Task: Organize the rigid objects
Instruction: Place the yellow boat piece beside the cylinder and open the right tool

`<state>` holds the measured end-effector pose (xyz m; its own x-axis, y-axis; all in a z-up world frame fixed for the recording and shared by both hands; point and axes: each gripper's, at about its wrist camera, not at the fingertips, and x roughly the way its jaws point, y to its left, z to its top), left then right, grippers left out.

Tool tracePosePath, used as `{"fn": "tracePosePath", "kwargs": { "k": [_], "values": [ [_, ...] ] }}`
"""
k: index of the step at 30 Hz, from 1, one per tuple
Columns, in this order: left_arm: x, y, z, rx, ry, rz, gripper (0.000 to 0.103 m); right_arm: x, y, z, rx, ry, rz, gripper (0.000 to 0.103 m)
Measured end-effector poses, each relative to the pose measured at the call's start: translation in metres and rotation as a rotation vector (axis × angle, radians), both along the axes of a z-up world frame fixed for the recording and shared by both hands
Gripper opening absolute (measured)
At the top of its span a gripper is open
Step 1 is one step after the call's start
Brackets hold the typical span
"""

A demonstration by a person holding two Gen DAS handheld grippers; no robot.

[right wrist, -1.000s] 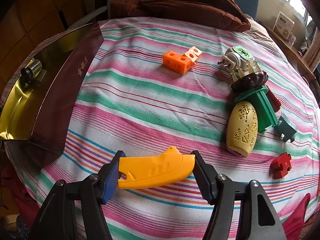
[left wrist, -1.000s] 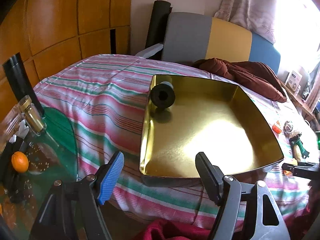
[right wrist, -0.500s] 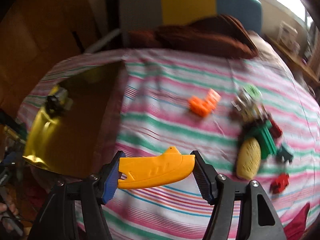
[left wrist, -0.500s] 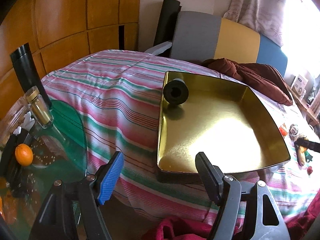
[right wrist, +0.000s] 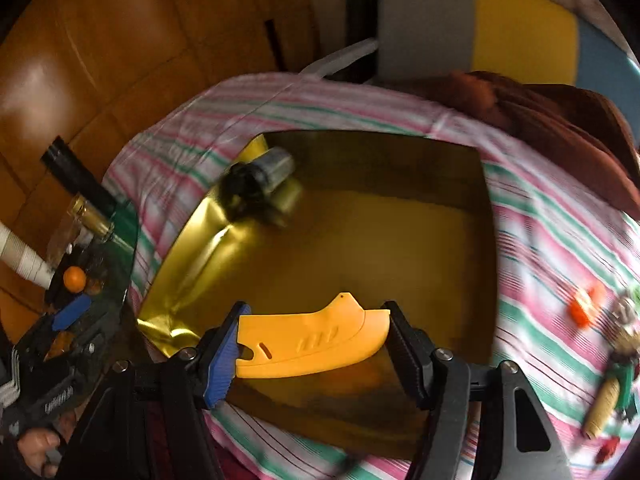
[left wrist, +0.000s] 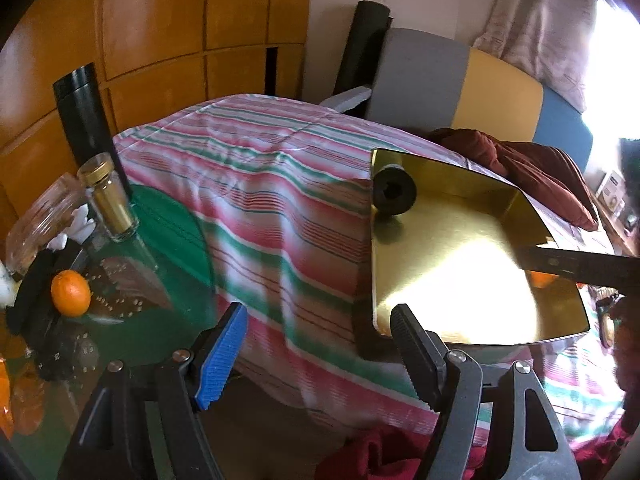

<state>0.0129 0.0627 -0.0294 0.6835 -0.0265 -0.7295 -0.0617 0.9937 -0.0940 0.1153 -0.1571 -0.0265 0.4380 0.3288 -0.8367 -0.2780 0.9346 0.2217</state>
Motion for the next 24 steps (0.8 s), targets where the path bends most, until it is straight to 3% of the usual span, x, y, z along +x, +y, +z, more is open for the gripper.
{"fn": "tracePosePath", "kwargs": {
  "k": [8, 14, 18, 24],
  "values": [
    [0.002, 0.008, -0.004, -0.021, 0.011, 0.013, 0.074, 0.04, 0.048, -0.022, -0.078, 0.053, 0.027, 0.067],
    [0.004, 0.01, -0.01, -0.039, 0.032, 0.016, 0.074, 0.075, 0.071, -0.041, -0.07, 0.126, -0.023, 0.067],
    [0.005, 0.01, -0.012, -0.043, 0.042, 0.016, 0.074, 0.096, 0.074, -0.052, 0.033, 0.201, -0.071, 0.068],
    [0.006, 0.01, -0.013, -0.049, 0.044, 0.017, 0.074, 0.104, 0.07, -0.051, 0.13, 0.225, -0.089, 0.072]
  ]
}}
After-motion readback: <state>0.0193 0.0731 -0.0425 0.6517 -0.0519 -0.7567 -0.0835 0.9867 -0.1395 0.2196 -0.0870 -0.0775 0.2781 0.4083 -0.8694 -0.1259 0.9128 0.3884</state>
